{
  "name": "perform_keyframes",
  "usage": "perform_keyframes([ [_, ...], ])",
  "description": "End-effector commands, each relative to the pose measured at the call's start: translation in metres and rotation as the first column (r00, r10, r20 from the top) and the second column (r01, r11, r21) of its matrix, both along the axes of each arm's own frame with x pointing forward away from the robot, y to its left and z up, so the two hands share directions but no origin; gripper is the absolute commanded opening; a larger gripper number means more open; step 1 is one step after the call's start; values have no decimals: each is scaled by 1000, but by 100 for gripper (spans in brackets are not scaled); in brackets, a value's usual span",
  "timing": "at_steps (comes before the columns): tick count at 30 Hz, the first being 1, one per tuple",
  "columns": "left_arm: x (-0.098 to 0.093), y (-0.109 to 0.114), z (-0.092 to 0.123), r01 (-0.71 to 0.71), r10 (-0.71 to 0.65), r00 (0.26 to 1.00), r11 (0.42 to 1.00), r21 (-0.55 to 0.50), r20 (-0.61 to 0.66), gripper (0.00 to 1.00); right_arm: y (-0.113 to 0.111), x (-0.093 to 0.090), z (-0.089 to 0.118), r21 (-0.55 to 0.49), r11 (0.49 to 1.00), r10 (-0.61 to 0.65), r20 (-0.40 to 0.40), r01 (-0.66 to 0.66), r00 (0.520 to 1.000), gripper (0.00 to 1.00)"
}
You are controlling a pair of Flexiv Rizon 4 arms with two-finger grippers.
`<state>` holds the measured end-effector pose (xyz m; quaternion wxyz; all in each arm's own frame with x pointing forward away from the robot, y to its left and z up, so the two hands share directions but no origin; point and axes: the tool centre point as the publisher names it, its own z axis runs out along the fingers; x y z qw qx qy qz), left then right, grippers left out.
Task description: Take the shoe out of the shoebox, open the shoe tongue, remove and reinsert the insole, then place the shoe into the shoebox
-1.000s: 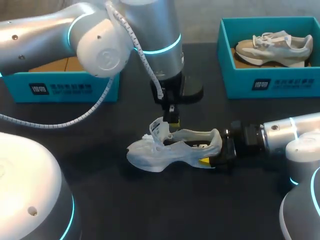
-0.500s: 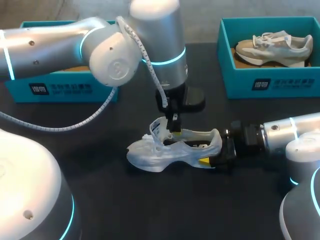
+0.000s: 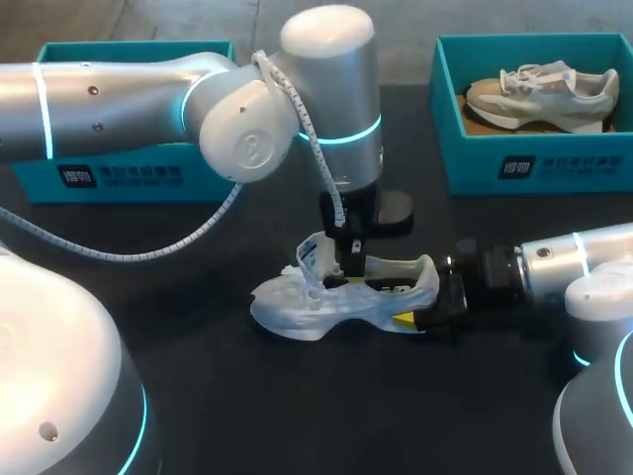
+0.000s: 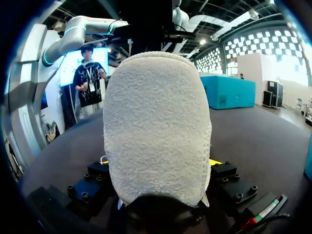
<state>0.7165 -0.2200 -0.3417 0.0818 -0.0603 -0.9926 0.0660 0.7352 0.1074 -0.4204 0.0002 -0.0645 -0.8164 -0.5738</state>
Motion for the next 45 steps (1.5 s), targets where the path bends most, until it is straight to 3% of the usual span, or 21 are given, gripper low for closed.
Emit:
perform_keyframes([
  [1, 2, 1, -3, -4, 4, 1000, 1000, 0, 2, 0, 0, 0, 0, -2, 1000, -1, 0, 1, 1000, 0],
  [12, 2, 1, -3, -4, 4, 1000, 1000, 0, 2, 0, 0, 0, 0, -2, 1000, -1, 0, 1, 1000, 0],
  [28, -10, -6, -47, 24, -14, 981, 998, 50, -195, 0, 0, 0, 0, -2, 1000, -1, 0, 1, 1000, 0],
  [36, -24, 0, -46, 41, -35, 989, 998, 43, -143, 0, 0, 0, 0, -2, 1000, -1, 0, 1, 1000, 0],
  [45, -25, 4, -63, 12, -7, 996, 998, 55, -92, 0, 0, 0, 0, -2, 1000, -1, 0, 1, 1000, 0],
])
